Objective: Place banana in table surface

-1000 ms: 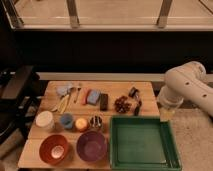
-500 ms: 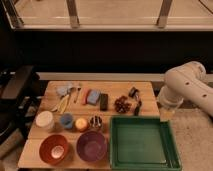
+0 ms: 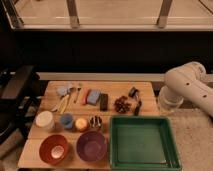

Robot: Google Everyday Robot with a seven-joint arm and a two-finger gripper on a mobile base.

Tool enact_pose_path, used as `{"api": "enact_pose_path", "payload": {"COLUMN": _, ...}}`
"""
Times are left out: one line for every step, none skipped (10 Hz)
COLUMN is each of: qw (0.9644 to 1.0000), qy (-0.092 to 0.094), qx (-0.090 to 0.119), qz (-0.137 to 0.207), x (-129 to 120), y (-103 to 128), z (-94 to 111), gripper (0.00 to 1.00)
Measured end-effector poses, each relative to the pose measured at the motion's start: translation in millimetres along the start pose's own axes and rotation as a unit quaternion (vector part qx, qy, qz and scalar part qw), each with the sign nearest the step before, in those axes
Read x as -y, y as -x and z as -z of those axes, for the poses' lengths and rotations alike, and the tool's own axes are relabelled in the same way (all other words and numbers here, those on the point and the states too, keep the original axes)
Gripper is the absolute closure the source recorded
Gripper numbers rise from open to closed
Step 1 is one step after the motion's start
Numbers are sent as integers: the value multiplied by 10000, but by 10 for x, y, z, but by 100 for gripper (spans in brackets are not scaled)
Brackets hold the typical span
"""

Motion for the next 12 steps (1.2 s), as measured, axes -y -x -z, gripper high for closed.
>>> {"api": "enact_pose_path", "payload": {"qw": 9993, "qy": -48, "qx": 229, "qz": 304, "x": 26, "y": 3, "z": 3, "gripper": 30}}
{"api": "enact_pose_path", "payload": {"qw": 9964, "qy": -96, "qx": 427, "qz": 723, "x": 83, "y": 24, "z": 4, "gripper": 23}}
{"api": "enact_pose_path", "payload": {"qw": 9900, "qy": -141, "qx": 594, "qz": 1275, "x": 172, "y": 103, "z": 6, "gripper": 20}}
{"api": "enact_pose_path", "payload": {"qw": 9837, "qy": -183, "qx": 685, "qz": 1654, "x": 246, "y": 197, "z": 11, "gripper": 20}}
{"api": "enact_pose_path", "payload": {"qw": 9719, "qy": -219, "qx": 798, "qz": 2204, "x": 364, "y": 402, "z": 20, "gripper": 20}}
{"api": "enact_pose_path", "payload": {"qw": 9633, "qy": -242, "qx": 861, "qz": 2530, "x": 448, "y": 577, "z": 22, "gripper": 20}}
{"api": "enact_pose_path", "payload": {"qw": 9538, "qy": -263, "qx": 931, "qz": 2843, "x": 535, "y": 779, "z": 18, "gripper": 20}}
{"api": "enact_pose_path", "payload": {"qw": 9442, "qy": -272, "qx": 1012, "qz": 3124, "x": 615, "y": 996, "z": 1, "gripper": 20}}
{"api": "enact_pose_path", "payload": {"qw": 9314, "qy": -266, "qx": 1145, "qz": 3444, "x": 700, "y": 1286, "z": -37, "gripper": 20}}
{"api": "enact_pose_path", "payload": {"qw": 9227, "qy": -258, "qx": 1247, "qz": 3639, "x": 741, "y": 1484, "z": -71, "gripper": 20}}
{"api": "enact_pose_path", "payload": {"qw": 9091, "qy": -237, "qx": 1422, "qz": 3909, "x": 793, "y": 1789, "z": -126, "gripper": 20}}
{"api": "enact_pose_path", "payload": {"qw": 8990, "qy": -199, "qx": 1588, "qz": 4076, "x": 809, "y": 2037, "z": -168, "gripper": 20}}
